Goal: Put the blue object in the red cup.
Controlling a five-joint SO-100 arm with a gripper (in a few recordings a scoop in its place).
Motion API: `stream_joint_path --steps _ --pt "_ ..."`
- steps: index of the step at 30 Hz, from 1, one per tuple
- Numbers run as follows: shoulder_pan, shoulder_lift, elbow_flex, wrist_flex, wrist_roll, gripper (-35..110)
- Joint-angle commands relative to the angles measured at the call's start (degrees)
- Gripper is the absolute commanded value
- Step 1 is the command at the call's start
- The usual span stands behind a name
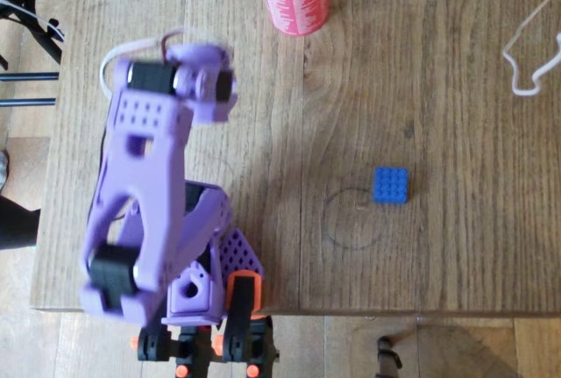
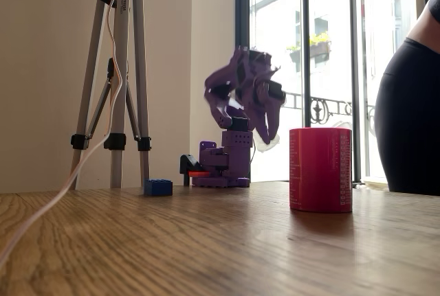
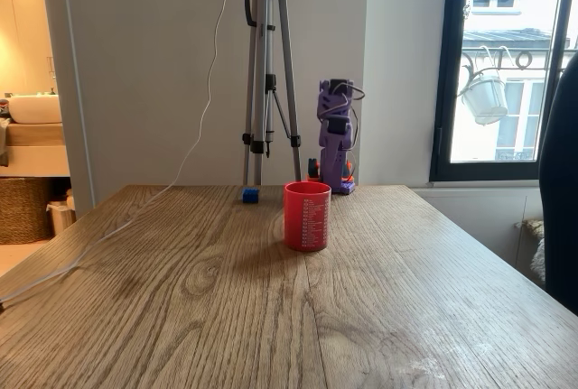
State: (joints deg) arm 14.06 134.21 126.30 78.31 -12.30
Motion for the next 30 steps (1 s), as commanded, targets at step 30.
stream_joint_path --steps 30 --pt "42.28 -31.99 -14.94 -5.80 31.82 1"
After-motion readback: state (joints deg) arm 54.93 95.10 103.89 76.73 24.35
